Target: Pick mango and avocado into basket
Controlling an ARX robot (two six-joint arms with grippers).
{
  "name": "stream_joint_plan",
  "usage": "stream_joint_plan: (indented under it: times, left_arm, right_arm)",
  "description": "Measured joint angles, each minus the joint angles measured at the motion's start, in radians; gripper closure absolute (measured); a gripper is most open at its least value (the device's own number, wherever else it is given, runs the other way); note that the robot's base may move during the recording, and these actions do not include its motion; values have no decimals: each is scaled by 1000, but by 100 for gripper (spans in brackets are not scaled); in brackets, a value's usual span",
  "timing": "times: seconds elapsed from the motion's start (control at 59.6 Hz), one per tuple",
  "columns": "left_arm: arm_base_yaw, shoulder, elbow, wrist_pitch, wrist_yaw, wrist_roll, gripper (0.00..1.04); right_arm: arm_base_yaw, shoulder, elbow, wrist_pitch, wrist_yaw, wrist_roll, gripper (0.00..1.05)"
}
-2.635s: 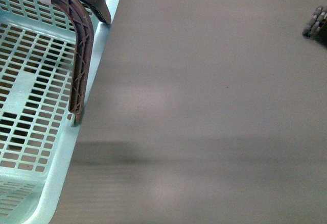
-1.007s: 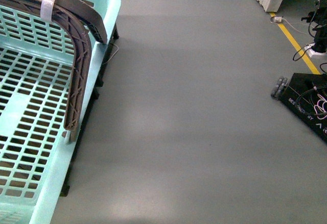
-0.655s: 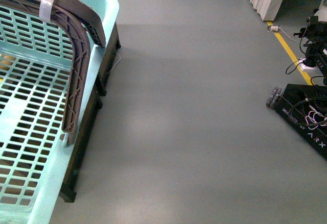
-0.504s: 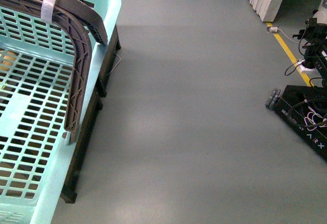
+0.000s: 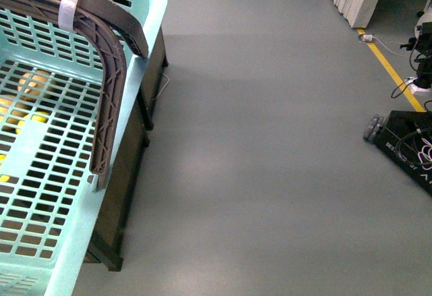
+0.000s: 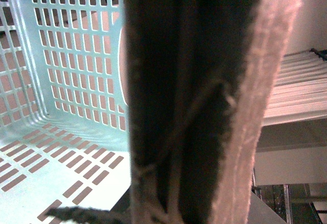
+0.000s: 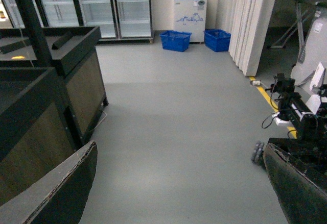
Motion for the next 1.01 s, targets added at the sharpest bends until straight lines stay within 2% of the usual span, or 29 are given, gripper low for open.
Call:
stream_joint_plan:
  times: [1.007]
  left_arm:
    - [4, 0, -1, 0, -8, 2, 90]
  right_arm:
    - [0, 0, 0, 0, -3, 1, 9]
